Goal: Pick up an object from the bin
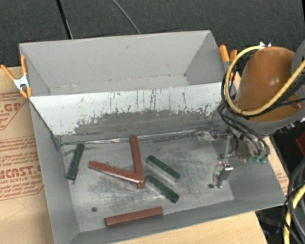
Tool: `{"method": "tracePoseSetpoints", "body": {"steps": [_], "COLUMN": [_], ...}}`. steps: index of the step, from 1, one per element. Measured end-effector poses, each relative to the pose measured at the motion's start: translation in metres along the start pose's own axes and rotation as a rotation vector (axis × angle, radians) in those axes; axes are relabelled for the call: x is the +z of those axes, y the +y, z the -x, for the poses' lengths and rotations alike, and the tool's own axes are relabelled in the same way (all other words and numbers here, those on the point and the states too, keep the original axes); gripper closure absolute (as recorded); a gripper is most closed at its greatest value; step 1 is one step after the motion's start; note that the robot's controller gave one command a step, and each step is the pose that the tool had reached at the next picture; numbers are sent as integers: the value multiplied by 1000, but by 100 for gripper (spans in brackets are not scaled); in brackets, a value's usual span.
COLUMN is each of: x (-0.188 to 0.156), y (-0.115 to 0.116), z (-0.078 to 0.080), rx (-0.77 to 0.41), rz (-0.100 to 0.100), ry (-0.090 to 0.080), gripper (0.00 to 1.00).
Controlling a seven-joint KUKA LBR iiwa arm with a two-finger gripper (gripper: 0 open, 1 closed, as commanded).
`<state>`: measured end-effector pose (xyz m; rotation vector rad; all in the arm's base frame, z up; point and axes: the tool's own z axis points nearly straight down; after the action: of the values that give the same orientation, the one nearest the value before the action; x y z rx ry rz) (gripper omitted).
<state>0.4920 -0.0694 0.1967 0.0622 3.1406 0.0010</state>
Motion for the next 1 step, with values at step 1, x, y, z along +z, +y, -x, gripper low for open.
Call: {"method": "tracePoseSetpoints", "body": {"steps": [1], "x": [70], "y": [7], "z": [6], "rx": [-40], "rz": [-1], "ry": [-6], "gripper": [0]}}
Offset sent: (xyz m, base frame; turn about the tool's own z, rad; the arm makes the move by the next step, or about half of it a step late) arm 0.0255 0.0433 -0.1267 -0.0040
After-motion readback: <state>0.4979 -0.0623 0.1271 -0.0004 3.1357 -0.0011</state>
